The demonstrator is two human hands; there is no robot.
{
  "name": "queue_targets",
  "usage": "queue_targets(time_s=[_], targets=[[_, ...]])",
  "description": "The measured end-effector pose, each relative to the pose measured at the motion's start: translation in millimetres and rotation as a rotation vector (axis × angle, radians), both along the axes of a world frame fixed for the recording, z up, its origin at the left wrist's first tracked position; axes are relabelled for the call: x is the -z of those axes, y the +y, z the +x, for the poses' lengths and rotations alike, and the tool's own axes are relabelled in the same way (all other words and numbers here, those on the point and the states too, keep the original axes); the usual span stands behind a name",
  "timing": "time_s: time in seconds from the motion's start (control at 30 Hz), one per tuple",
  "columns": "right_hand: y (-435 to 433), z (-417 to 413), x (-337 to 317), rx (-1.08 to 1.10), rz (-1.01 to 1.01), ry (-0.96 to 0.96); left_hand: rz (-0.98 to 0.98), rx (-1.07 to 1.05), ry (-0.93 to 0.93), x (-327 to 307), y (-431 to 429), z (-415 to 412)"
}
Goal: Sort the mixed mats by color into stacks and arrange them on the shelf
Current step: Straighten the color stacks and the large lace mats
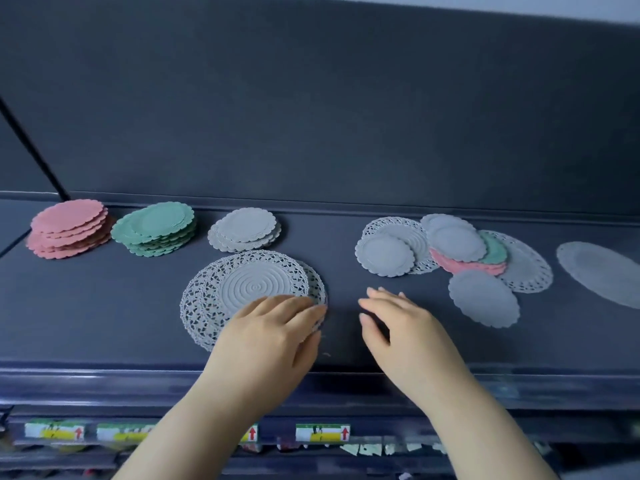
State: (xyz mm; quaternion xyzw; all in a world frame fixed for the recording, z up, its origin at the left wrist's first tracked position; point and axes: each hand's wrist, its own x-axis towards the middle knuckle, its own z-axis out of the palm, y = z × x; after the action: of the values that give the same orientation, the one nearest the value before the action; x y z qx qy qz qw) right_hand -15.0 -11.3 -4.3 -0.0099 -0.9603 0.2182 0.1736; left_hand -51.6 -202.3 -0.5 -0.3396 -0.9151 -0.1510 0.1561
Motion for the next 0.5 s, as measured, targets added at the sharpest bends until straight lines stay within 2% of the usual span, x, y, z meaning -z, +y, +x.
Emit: queue_targets(time_s=[0.17, 0.5], targets=[[79, 19, -3, 0.064, -0.074, -0.058, -0.017, 0.038, -0.002, -2, 75, 4], [274, 37, -9, 0.094, -0.075, -0.071, -0.087, 0.030, -0.003, 10, 254, 17]])
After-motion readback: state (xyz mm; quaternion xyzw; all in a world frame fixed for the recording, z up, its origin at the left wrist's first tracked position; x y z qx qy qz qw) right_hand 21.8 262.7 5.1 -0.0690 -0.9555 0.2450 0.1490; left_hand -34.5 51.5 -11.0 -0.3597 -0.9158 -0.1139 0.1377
